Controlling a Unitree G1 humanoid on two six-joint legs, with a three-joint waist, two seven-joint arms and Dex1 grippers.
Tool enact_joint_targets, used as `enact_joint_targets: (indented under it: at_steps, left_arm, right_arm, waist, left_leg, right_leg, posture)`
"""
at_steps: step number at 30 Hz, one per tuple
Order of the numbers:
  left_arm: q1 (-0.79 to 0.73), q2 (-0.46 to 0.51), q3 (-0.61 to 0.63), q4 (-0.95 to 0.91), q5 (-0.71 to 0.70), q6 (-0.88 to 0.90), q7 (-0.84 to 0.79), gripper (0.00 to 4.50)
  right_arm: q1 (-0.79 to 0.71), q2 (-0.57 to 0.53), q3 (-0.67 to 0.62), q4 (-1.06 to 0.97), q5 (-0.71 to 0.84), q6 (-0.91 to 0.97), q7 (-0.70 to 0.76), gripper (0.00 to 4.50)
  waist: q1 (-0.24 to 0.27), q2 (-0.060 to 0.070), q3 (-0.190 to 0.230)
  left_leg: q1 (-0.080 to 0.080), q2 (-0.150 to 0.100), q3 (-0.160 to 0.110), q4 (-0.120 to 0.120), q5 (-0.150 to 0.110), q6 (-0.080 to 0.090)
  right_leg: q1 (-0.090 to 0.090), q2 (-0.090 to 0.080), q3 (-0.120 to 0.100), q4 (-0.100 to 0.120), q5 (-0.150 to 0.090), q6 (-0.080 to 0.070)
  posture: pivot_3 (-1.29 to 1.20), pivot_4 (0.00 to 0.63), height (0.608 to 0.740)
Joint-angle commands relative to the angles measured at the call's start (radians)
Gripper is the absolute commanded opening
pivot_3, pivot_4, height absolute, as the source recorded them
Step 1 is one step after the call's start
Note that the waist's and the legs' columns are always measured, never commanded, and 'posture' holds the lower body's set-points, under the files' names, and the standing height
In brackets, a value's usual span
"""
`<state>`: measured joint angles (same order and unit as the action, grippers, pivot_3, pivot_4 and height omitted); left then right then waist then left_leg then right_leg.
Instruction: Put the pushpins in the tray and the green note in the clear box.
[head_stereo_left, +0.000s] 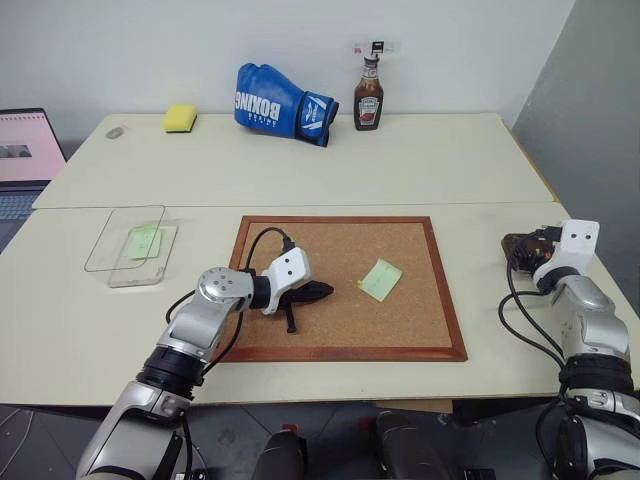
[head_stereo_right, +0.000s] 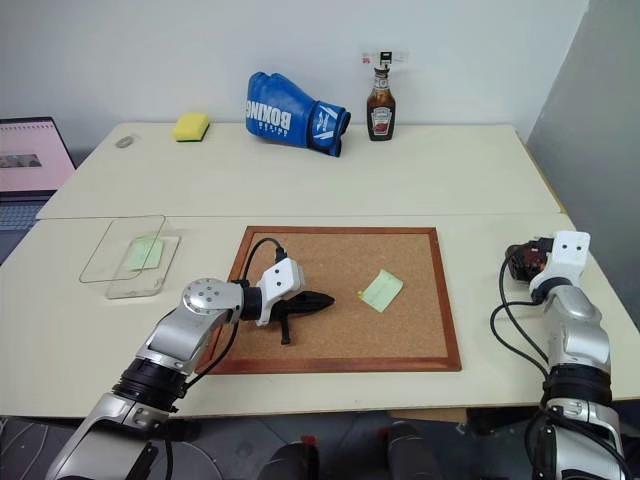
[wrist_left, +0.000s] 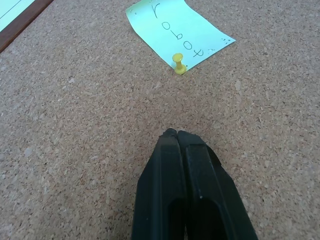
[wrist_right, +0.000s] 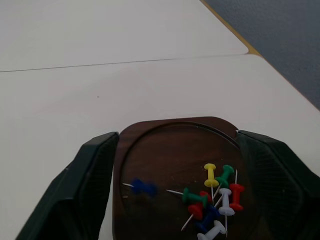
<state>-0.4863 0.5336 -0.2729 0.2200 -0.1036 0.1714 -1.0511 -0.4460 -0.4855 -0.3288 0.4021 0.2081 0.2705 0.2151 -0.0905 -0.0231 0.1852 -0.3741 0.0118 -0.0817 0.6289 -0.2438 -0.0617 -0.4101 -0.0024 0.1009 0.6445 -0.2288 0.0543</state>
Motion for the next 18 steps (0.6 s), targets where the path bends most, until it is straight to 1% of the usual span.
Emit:
enact_joint_targets:
  at_steps: [1, 9, 12, 18]
  left_arm:
    - [0.028, 0.008, -0.038, 0.042, 0.046, 0.025, -0.009, 0.0]
    - [0.03, 0.005, -0.037, 0.038, 0.044, 0.028, -0.005, 0.0]
    - [0.031, 0.006, -0.036, 0.039, 0.044, 0.027, -0.004, 0.0]
    - [0.032, 0.007, -0.033, 0.039, 0.044, 0.028, -0.004, 0.0]
  right_arm:
    - [0.005, -0.02, 0.008, -0.095, -0.016, -0.05, 0.013, 4.12]
    - [0.009, -0.009, 0.037, -0.213, -0.011, -0.043, 0.039, 4.12]
    - [0.021, 0.002, 0.078, -0.268, 0.006, -0.031, 0.096, 4.12]
    - [0.099, 0.043, 0.23, -0.441, 0.066, 0.056, 0.257, 4.12]
  waist:
    - [0.0, 0.0, 0.0]
    - [0.0, 0.0, 0.0]
    - [0.0, 0.0, 0.0]
    - [0.001, 0.0, 0.0]
  left_leg:
    - [0.0, 0.0, 0.0, 0.0, 0.0, 0.0]
    - [0.0, 0.0, 0.0, 0.0, 0.0, 0.0]
    - [0.0, 0.0, 0.0, 0.0, 0.0, 0.0]
    - [0.0, 0.0, 0.0, 0.0, 0.0, 0.0]
  right_leg:
    - [0.0, 0.0, 0.0, 0.0, 0.0, 0.0]
    - [0.0, 0.0, 0.0, 0.0, 0.0, 0.0]
    - [0.0, 0.0, 0.0, 0.0, 0.0, 0.0]
    - [0.0, 0.0, 0.0, 0.0, 0.0, 0.0]
  posture:
    - [0.0, 0.15, 0.74]
    - [0.0, 0.15, 0.74]
    - [0.0, 0.15, 0.74]
    - [0.0, 0.15, 0.74]
